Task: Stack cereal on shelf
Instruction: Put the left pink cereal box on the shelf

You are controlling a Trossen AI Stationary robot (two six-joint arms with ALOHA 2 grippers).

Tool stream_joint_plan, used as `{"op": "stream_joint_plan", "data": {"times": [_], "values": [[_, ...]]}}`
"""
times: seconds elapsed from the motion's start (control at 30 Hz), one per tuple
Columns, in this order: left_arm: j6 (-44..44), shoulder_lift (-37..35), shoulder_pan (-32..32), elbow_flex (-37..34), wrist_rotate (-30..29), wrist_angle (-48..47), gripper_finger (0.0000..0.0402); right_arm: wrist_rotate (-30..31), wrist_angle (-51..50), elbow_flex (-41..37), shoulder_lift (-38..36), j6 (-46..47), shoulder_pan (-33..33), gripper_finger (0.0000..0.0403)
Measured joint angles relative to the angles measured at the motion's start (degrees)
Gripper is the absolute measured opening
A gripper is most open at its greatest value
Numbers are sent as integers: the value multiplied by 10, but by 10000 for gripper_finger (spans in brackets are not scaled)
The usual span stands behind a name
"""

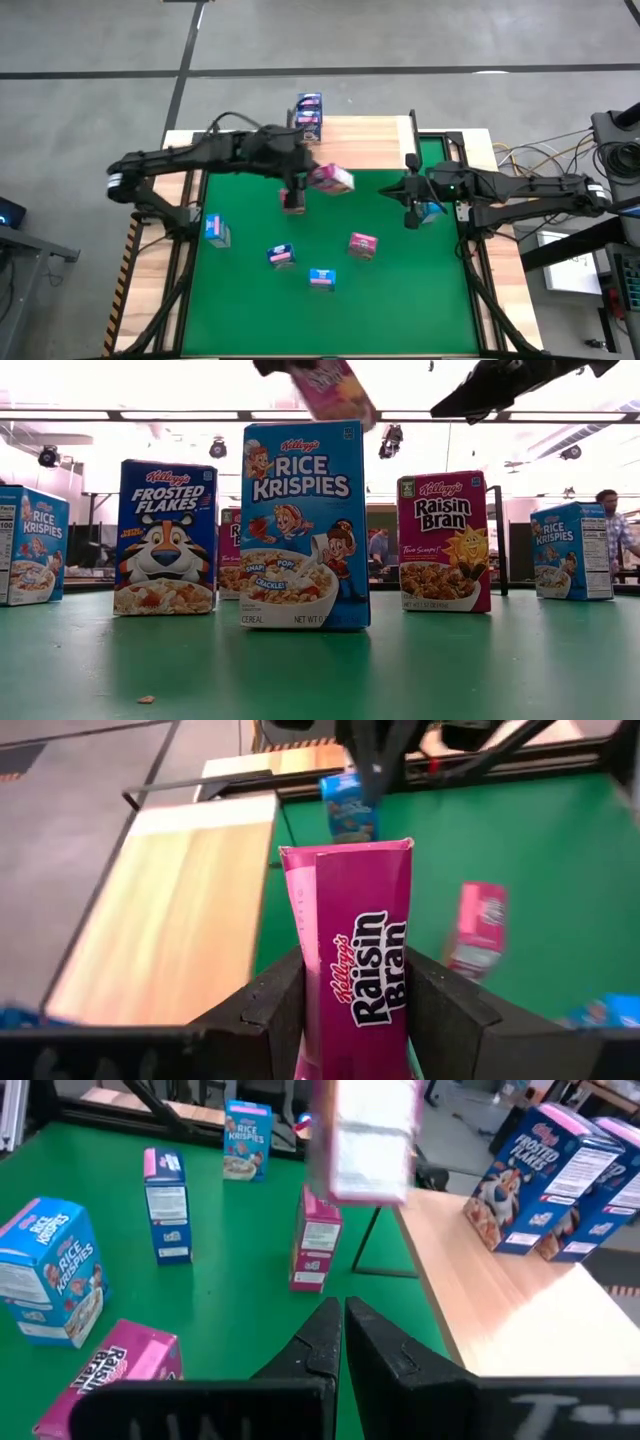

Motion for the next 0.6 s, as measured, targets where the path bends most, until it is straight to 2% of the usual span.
{"op": "stream_joint_plan", "data": {"times": [0.27, 0.53, 0.6], "values": [[47, 161, 54, 199, -1, -128, 134, -2, -6, -16, -37, -4, 3, 9], [78, 297, 99, 397, -1, -215, 134, -2, -6, -27, -56, 1, 3, 9], [84, 319, 106, 423, -1, -222, 134, -2, -8, -28, -57, 1, 3, 9]]}}
